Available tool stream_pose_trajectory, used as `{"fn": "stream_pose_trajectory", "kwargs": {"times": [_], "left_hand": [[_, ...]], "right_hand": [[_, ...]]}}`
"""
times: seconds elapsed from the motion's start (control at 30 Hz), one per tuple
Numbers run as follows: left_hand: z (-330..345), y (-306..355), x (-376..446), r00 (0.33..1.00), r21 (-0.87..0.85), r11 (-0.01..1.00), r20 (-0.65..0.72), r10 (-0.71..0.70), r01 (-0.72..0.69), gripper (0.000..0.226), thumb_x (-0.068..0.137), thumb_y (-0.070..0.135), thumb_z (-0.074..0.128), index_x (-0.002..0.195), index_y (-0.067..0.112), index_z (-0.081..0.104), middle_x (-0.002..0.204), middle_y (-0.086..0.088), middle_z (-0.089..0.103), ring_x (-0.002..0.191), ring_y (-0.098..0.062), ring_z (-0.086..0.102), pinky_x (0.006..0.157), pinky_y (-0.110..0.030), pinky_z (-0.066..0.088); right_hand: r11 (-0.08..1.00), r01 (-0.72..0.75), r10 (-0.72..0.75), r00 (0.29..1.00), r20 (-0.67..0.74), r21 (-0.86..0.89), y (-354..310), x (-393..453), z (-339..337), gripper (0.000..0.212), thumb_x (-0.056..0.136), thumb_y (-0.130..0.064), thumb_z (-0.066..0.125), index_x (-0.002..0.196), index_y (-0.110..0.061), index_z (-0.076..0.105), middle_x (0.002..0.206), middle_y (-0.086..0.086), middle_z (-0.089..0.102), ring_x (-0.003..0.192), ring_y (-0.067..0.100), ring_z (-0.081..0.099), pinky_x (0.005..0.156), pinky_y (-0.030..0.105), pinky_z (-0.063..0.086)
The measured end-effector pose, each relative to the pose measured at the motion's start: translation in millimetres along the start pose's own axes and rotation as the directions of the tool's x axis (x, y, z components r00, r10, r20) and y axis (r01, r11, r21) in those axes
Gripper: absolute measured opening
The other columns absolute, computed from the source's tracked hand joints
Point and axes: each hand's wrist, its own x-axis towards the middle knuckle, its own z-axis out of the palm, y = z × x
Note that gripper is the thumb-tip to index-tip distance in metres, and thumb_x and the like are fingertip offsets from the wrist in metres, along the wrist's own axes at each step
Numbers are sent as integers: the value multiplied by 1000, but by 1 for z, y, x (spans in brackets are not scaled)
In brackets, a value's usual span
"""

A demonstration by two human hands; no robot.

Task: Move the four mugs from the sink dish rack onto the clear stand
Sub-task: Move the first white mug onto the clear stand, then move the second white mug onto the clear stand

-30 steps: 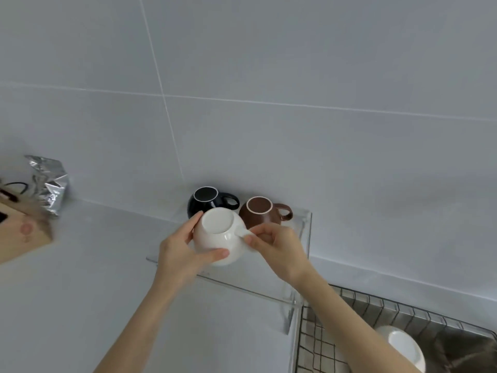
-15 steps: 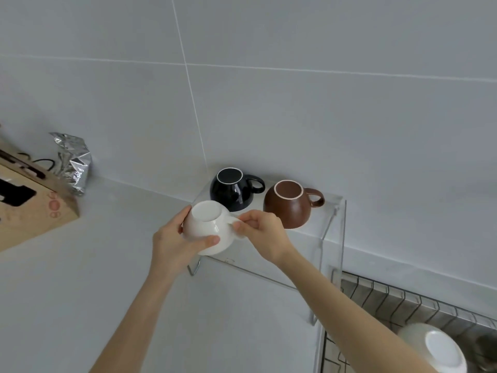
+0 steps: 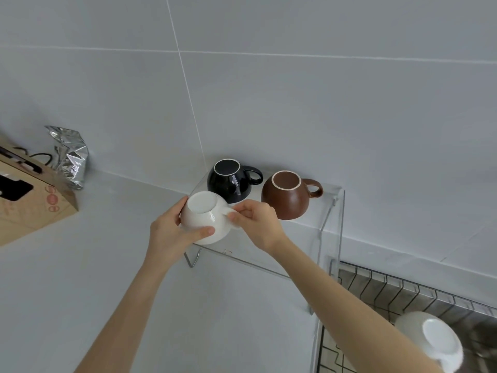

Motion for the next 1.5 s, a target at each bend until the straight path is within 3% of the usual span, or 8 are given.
{"fn": "stream_pose_trajectory", "kwargs": {"times": [0.47,0.63,0.77,1.0,1.2,1.3,1.4,1.5], "left_hand": [[3,-3,-2,1000,-4,1000,-7,8,-8,52,34,47,73,75,69,49,75,43,60,91,-13,55,82,-23,44],[5,13,-6,999,217,976,-32,21,-13,88,50,29,85,126,26,42,136,-2,49,130,-23,40,98,-27,34],[24,53,-25,953,229,936,-88,291,-265,88,59,21,82,134,18,36,144,5,36,130,-5,33,99,-4,18],[133,96,-97,869,-175,924,318,380,-340,50,68,22,75,115,23,57,109,15,62,105,7,55,89,-8,43],[243,74,-132,666,-49,950,702,252,-308,59,71,26,72,125,22,48,124,10,53,111,-3,48,91,-10,38],[283,57,-136,595,51,943,787,165,-329,70,69,26,74,131,21,40,139,-1,46,124,-13,43,106,-31,36],[314,49,-141,530,89,931,839,121,-353,73,70,20,73,133,16,36,141,-4,42,128,-18,40,104,-28,29],[337,42,-140,494,114,926,865,86,-361,75,69,19,73,133,13,35,141,-7,41,128,-21,39,102,-28,29]], "right_hand": [[1000,10,-10,1000,-18,4,7,0,2,17,83,-18,62,96,-8,66,102,11,72,82,9,59,66,5,43],[996,46,-43,999,33,-77,-8,-9,-18,34,89,-18,54,122,-12,51,122,11,62,111,18,57,90,20,40],[990,143,-141,984,-106,13,-24,-44,-76,20,88,-12,54,105,-16,63,101,-1,66,92,7,61,83,12,45],[994,-27,66,923,-379,108,32,-154,-166,16,86,-7,55,91,-18,66,97,2,70,94,17,66,86,27,51],[927,-374,319,764,-561,19,122,-240,-218,17,83,-11,59,98,-15,67,91,0,70,92,17,64,70,18,44],[851,-526,416,682,-602,-8,155,-258,-222,22,83,-16,60,104,-11,65,98,5,70,92,16,61,70,18,42],[775,-632,506,619,-601,2,185,-266,-215,32,83,-22,60,111,-6,61,105,8,68,91,16,57,76,24,40],[733,-679,587,604,-538,37,204,-261,-200,26,83,-25,59,101,-6,61,90,3,63,83,16,54,60,19,37]]}}
